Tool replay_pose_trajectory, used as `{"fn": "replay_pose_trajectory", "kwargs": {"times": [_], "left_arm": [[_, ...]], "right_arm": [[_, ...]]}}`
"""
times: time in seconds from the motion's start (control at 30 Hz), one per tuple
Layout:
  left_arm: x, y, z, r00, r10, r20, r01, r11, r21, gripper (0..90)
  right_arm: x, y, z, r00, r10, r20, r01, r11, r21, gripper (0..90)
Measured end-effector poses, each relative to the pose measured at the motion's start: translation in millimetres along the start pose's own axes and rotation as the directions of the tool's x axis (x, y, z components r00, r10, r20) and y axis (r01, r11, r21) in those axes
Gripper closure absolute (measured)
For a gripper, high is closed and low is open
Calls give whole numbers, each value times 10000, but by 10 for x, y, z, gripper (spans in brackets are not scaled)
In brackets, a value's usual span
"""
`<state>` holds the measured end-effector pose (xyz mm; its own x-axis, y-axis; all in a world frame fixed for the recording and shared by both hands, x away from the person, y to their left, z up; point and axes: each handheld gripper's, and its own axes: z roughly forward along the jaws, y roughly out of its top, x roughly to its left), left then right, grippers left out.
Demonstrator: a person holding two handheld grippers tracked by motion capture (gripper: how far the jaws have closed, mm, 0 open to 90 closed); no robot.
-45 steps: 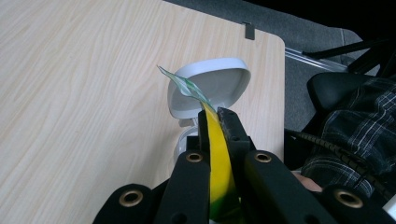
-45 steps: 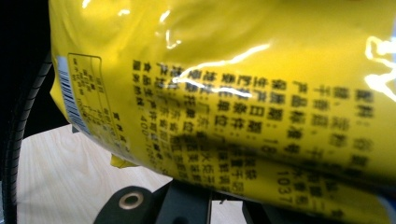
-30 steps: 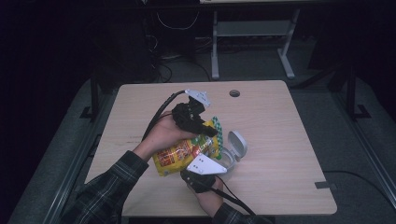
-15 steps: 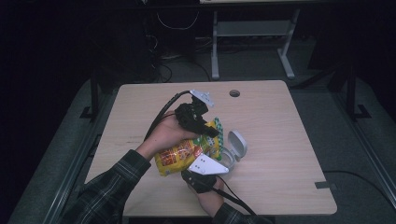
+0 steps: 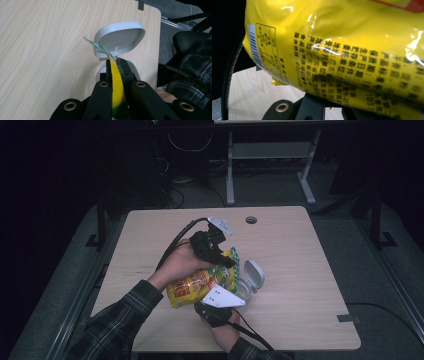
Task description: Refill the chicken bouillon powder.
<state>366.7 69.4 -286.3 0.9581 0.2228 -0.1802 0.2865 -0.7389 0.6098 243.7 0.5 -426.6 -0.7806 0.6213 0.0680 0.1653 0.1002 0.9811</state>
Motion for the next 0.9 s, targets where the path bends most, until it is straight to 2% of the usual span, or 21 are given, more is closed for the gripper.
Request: {"fn": "replay_pose_trajectory", "kwargs": {"times": [0.9], "left_arm": [[-4,6,16,10000,-34,10,34,9999,139,900]], "right_arm": [[4,-4,-3,10000,18,-46,-18,10000,-30,899]]}}
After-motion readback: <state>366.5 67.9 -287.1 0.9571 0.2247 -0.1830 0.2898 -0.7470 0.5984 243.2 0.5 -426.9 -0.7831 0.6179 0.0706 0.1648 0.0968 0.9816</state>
